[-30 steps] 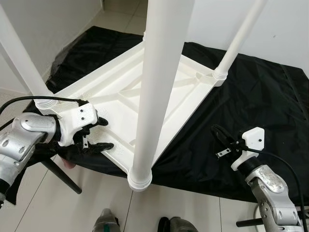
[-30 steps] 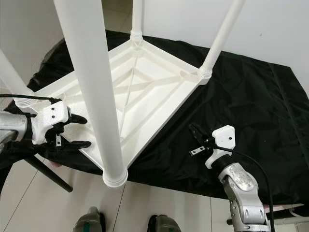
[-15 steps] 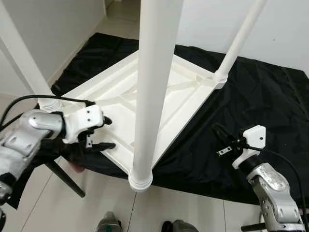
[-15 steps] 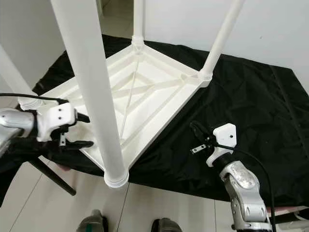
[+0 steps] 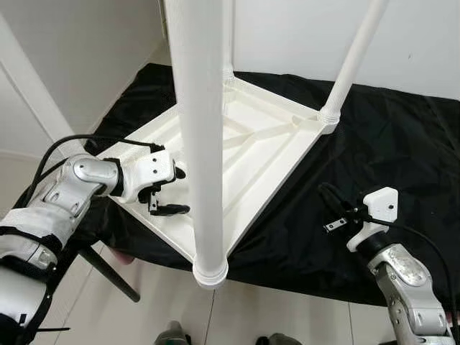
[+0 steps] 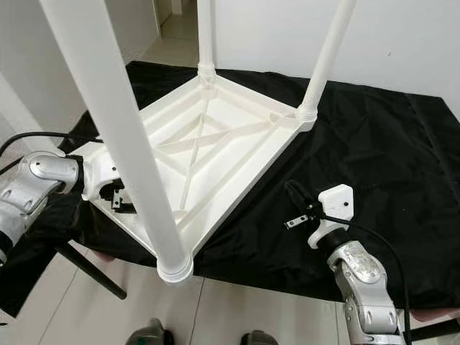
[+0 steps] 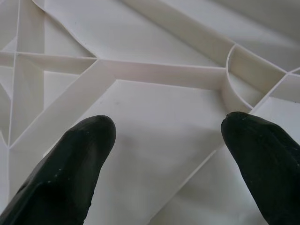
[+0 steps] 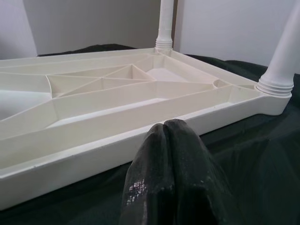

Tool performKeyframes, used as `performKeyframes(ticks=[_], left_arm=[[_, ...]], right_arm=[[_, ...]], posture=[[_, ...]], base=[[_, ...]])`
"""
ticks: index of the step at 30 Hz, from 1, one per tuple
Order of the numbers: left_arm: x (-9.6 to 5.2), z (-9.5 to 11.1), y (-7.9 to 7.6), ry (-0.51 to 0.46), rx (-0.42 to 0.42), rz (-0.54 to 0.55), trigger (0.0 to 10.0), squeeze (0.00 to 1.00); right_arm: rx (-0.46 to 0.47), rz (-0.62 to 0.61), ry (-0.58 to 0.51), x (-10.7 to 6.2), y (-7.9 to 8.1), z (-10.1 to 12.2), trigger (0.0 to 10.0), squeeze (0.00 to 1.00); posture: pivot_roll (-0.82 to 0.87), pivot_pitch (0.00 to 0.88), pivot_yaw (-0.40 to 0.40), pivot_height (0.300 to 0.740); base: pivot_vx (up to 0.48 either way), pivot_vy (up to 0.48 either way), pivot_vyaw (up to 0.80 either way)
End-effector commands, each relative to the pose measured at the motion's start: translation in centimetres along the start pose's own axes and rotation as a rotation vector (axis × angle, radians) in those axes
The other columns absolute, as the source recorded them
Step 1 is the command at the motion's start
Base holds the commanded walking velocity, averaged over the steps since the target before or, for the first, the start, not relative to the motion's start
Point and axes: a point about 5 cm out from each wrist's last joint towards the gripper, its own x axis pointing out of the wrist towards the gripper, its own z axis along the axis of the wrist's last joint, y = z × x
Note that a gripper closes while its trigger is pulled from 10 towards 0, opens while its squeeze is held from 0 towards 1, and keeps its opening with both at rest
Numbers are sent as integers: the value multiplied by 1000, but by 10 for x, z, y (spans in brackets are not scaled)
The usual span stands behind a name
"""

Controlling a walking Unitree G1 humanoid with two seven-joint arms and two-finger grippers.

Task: Building children table

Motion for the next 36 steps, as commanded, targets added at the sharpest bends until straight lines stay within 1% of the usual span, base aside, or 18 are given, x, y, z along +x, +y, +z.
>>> performKeyframes(ticks=[1, 4, 8, 10, 11, 12, 13, 16, 18, 24, 27, 30, 31, 32, 35, 36], left_arm=[[0, 1, -6, 19, 25, -187, 10000, 0], [1, 1, -7, 17, 36, -218, 10000, 0], [0, 2, -7, 5, 32, -230, 10000, 0], [-3, 3, -5, -21, 17, -234, 10000, 0], [-7, 3, -6, -52, -15, -238, 10000, 0], [-7, 3, -6, -52, -15, -238, 10000, 0], [-10, 2, -9, -76, -48, -249, 10000, 0], [-11, 0, -12, -91, -68, -255, 10000, 0], [-13, -6, -19, -91, -92, -271, 10000, 0], [-14, -11, -26, -88, -110, -288, 10000, 0], [-12, -14, -28, -77, -106, -285, 10000, 0], [-3, -15, -27, -71, -100, -280, 10000, 0], [-3, -15, -27, -71, -100, -280, 10000, 0], [4, -16, -26, -59, -97, -261, 10000, 0], [7, -16, -25, -53, -95, -253, 10000, 0], [10, -16, -23, -44, -96, -233, 10000, 0]], right_arm=[[-4, -7, 5, -3, 1, 0, 10000, 0], [-7, -15, 11, -7, 3, -1, 10000, 0], [-7, -18, 14, -9, 3, -1, 10000, 0], [-4, -24, 20, -13, 3, -2, 10000, 0], [3, -25, 24, -14, 3, -2, 10000, 0], [3, -25, 24, -14, 3, -2, 10000, 0], [6, -24, 26, -15, 2, -3, 10000, 0], [13, -21, 26, -14, 2, -3, 10000, 0], [16, 1, 25, -12, 2, -1, 10000, 0], [15, 23, 27, -10, 1, 0, 10000, 0], [12, 28, 31, -9, -1, 1, 10000, 0], [8, 29, 29, -8, -1, 2, 10000, 0], [8, 29, 29, -8, -1, 2, 10000, 0], [10, 28, 28, -8, 0, 2, 10000, 0], [11, 28, 29, -8, 1, 2, 10000, 0], [12, 28, 29, -9, 2, 2, 10000, 0]], posture=[[46, 31, 83, 740], [42, 38, 91, 740], [39, 42, 89, 740], [41, 45, 86, 740], [48, 48, 71, 740], [48, 48, 71, 740], [53, 49, 60, 740], [55, 51, 48, 740], [59, 53, 26, 740], [63, 55, 12, 740], [62, 55, 9, 740], [54, 57, 12, 740], [54, 57, 12, 740], [48, 57, 15, 740], [47, 57, 14, 740], [44, 57, 16, 740]], base=[[0, 0, 0], [0, 0, 0], [0, 0, 0], [0, 0, 0], [0, 0, 0], [0, 0, 0], [0, 0, 0], [0, 0, 0], [0, 0, 0], [0, 0, 0], [0, 0, 0], [0, 0, 0], [0, 0, 0], [0, 0, 0], [0, 0, 0], [0, 0, 0]])
